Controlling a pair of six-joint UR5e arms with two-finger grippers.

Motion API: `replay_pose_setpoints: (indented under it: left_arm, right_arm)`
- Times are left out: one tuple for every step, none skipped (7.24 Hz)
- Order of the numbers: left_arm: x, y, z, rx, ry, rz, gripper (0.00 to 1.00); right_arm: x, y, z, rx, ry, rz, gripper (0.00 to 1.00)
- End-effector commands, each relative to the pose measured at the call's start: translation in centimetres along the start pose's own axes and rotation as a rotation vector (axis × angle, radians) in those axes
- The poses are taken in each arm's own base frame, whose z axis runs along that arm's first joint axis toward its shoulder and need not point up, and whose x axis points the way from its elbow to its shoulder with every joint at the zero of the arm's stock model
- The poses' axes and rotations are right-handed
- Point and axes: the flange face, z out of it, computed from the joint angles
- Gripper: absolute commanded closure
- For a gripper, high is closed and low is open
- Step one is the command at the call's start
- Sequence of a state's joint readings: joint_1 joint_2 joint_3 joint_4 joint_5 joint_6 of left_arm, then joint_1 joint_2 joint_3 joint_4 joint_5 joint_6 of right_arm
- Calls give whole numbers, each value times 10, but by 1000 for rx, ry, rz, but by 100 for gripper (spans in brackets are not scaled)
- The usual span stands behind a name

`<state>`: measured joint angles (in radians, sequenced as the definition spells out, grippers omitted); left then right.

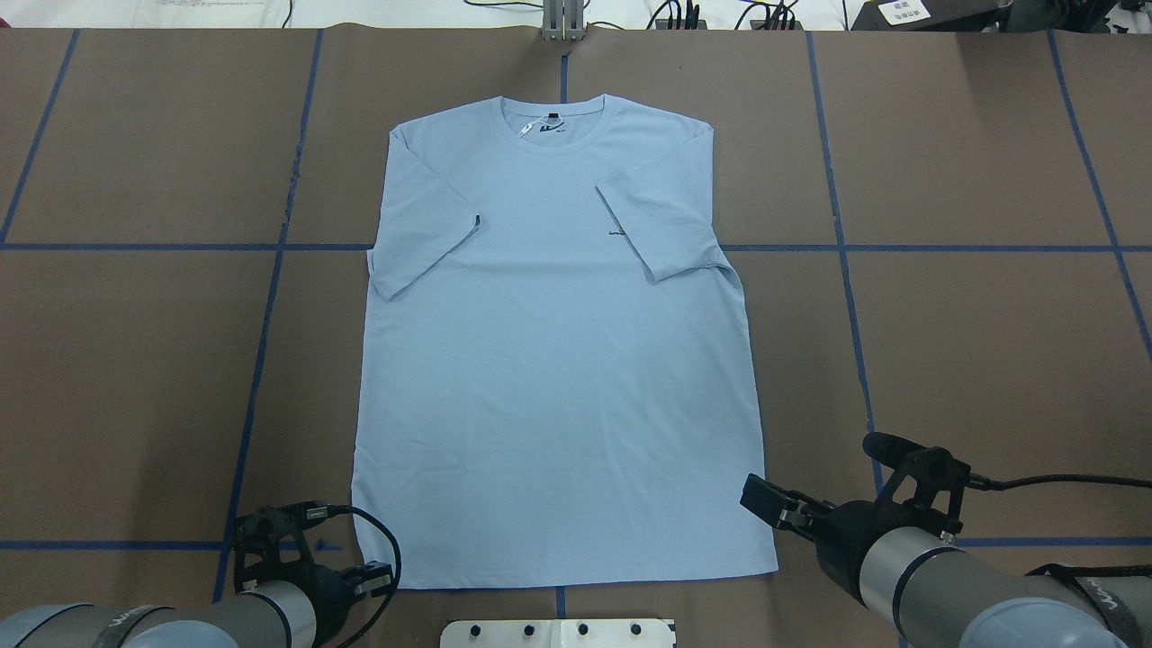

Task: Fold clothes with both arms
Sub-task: 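Move both grippers to the hem corners nearest the robot and grasp them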

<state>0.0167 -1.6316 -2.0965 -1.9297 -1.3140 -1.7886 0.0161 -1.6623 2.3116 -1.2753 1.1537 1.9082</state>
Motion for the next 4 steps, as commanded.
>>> replay_pose_setpoints:
  left_arm:
    - [14, -6, -24, -7, 51, -19, 100]
    - [17, -11, -32, -2, 67, -27, 100]
    - [20, -13, -36, -1, 79, -32, 100]
    - [25, -19, -48, 30, 108, -40, 100]
  right_arm:
    - [11, 18, 12, 30, 104, 61, 22]
    - [18, 26, 29, 48, 135, 44, 22]
    - [17, 38, 51, 59, 145, 37, 20]
    - [6, 44, 53, 53, 127, 45, 19]
